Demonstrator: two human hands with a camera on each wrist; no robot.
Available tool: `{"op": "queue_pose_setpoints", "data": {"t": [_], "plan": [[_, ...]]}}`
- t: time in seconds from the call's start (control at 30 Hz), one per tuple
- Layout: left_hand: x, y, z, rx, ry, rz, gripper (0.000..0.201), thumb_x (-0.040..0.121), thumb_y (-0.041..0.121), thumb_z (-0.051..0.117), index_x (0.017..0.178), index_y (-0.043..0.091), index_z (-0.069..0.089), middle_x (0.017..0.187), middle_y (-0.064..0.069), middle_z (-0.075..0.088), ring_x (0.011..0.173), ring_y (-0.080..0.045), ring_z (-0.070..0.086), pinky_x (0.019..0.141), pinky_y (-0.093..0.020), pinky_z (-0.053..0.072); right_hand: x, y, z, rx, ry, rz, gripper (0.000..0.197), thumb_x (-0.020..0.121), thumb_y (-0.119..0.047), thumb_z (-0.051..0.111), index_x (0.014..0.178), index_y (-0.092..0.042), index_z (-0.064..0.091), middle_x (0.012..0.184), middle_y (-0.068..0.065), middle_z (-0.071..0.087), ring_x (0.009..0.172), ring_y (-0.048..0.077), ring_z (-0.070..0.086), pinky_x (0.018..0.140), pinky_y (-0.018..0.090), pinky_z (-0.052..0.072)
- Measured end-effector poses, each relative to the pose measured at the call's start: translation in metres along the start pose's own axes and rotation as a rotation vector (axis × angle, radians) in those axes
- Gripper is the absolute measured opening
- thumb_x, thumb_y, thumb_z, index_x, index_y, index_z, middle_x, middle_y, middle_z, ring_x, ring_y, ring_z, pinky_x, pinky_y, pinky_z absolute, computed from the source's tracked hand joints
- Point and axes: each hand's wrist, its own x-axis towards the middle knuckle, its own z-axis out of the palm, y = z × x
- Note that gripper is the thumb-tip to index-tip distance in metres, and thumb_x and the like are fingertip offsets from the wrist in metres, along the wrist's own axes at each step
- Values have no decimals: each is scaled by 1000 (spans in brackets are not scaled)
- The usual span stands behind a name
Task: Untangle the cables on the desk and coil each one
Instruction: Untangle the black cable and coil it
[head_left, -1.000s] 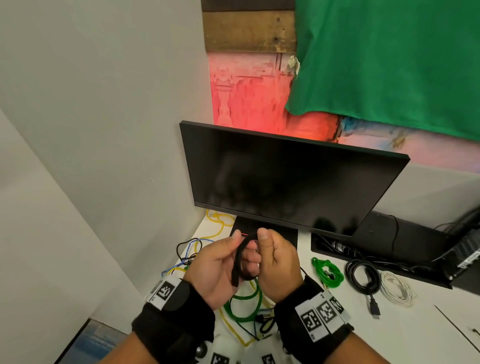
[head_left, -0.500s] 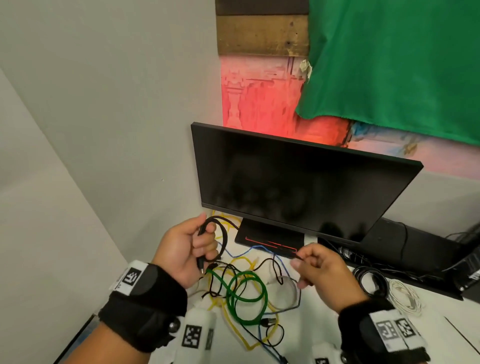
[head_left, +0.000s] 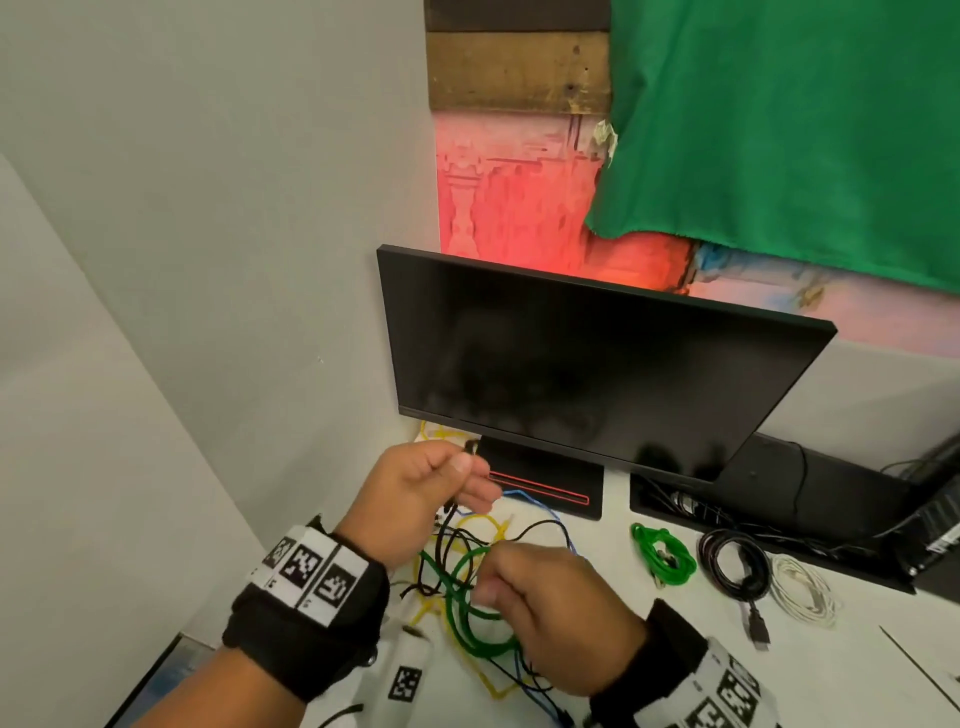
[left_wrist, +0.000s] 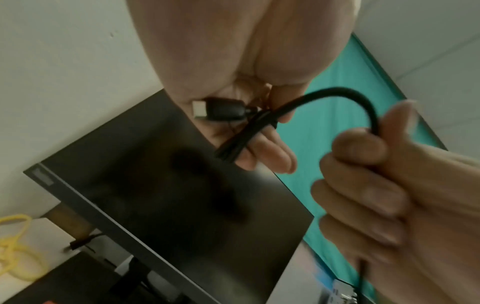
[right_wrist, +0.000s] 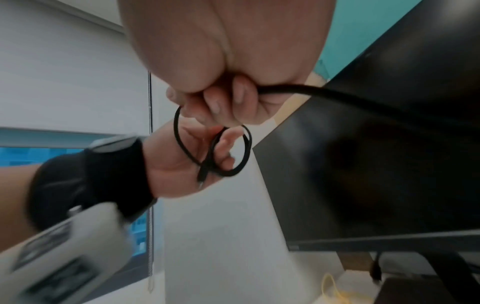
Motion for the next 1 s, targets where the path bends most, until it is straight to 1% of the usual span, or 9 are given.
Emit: {"op": "queue_pose_setpoints", "data": {"t": [0.07,0.17,0.27,0.4,0.57,0.67,0.8,0.9,1.0], "plan": [[-8,0,2,43,-97,-29,28,97,27,52,85,10,71,69,-11,73,60,-21,66,66,-29,53,4,-3,-10,29,152,-57,25,97,-48,41,88,-30,55,87,-9,65,77,-14,54,69,12,43],[-21,4,14,-34,-205,-79,38,94,34,44,73,18,72,55,-7,63,49,-17,56,56,-25,48,14,5,-19,-23,344,6,33,98,-52,34,80,-31,51,74,-16,62,71,3,59,64,30,50],[-28,6,26,-228,-135,-157,48,99,42,47,78,3,69,49,-7,48,47,-19,43,58,-30,47,25,19,-20,-49,444,146,48,94,-68,28,67,-31,44,58,-13,49,58,9,50,55,31,42],[-24,13,29,-408,-24,-250,37,88,38,52,71,6,58,48,-3,31,44,-16,30,54,-30,43,25,40,-14,196,398,265,60,84,-77,37,59,-24,48,51,-12,45,50,7,40,54,39,42],[-16,17,4,-461,82,-241,35,90,35,51,74,5,58,50,-4,34,44,-15,30,52,-30,40,1,71,-13,360,320,357,14,90,-29,68,80,-33,60,63,-4,51,62,13,51,62,43,54],[-17,13,-6,-502,100,-238,38,92,36,50,74,5,62,49,-3,34,45,-15,30,51,-30,40,-9,85,-25,328,399,384,21,87,-18,74,83,-35,62,72,7,61,65,21,59,64,36,55],[-15,13,-11,-538,135,-207,42,94,38,47,77,3,65,50,-2,34,45,-15,32,51,-29,41,-17,97,-30,201,480,408,21,87,-21,72,85,-41,64,72,-8,67,67,9,63,62,17,50],[-11,16,-11,-577,156,-187,43,95,34,44,81,2,70,54,-5,43,48,-16,37,53,-29,45,-16,96,-20,-1,534,483,23,93,-26,65,78,-42,59,73,-13,64,68,5,61,60,19,45],[-8,16,-5,-534,158,-130,40,96,24,43,87,0,74,64,-14,61,53,-19,48,57,-30,51,-15,81,4,-255,217,475,22,101,-33,47,81,-40,45,75,-13,58,71,0,55,62,19,43]]}}
